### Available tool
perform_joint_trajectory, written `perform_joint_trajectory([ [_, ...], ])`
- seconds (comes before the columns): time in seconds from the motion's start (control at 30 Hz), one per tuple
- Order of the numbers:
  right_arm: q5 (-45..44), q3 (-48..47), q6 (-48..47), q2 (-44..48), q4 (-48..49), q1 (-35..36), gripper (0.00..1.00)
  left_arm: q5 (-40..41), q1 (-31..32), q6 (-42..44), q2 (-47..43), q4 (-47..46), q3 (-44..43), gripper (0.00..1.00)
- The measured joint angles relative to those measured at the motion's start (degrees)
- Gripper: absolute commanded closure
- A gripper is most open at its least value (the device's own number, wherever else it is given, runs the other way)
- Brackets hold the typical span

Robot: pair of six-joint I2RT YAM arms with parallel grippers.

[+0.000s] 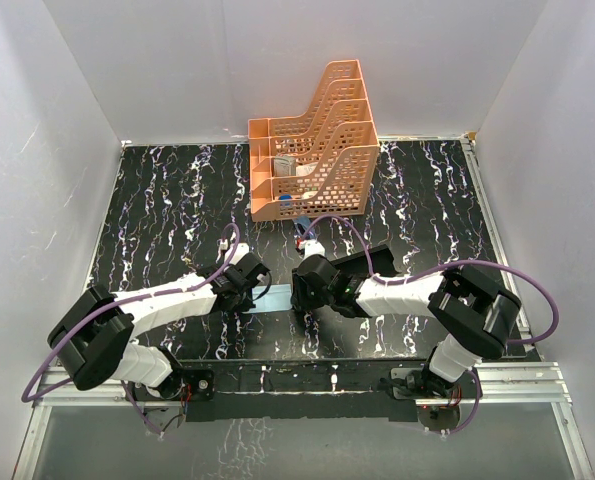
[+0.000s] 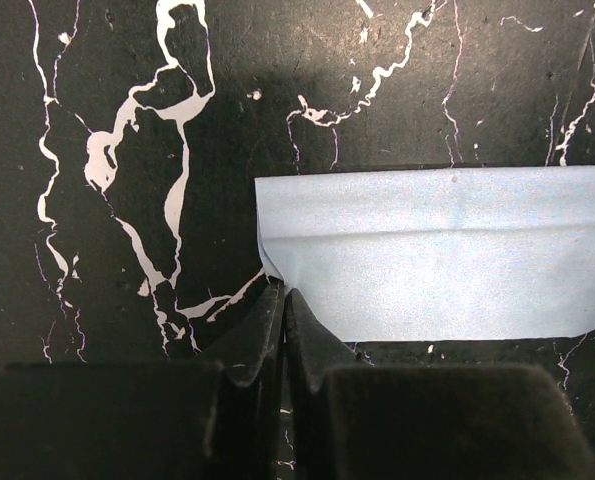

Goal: Organize the sunglasses
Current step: Pick up the glasses cleaning cloth from the center of the board.

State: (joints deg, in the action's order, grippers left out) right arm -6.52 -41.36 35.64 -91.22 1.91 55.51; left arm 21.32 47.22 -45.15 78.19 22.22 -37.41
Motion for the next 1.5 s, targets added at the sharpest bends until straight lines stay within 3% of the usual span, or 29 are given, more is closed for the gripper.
perform_joint_trajectory([
  [0.63,-1.2,-1.7,-0.8,0.4,-5.1,0.0,0.75,-0.2,0.0,0.0,-0.2,-2.2,0.5,1.00],
  [1.07,-2.6,-10.2,-0.6,-4.6,-13.4,1.5,0.75,-0.8,0.0,-0.1,-1.6,-6.2,2.4,1.00],
  [1.5,-5.0,-12.1,0.0,-4.9,-18.9,2.2,0.75,-1.0,0.0,-1.5,-4.2,-9.7,5.6,1.00],
])
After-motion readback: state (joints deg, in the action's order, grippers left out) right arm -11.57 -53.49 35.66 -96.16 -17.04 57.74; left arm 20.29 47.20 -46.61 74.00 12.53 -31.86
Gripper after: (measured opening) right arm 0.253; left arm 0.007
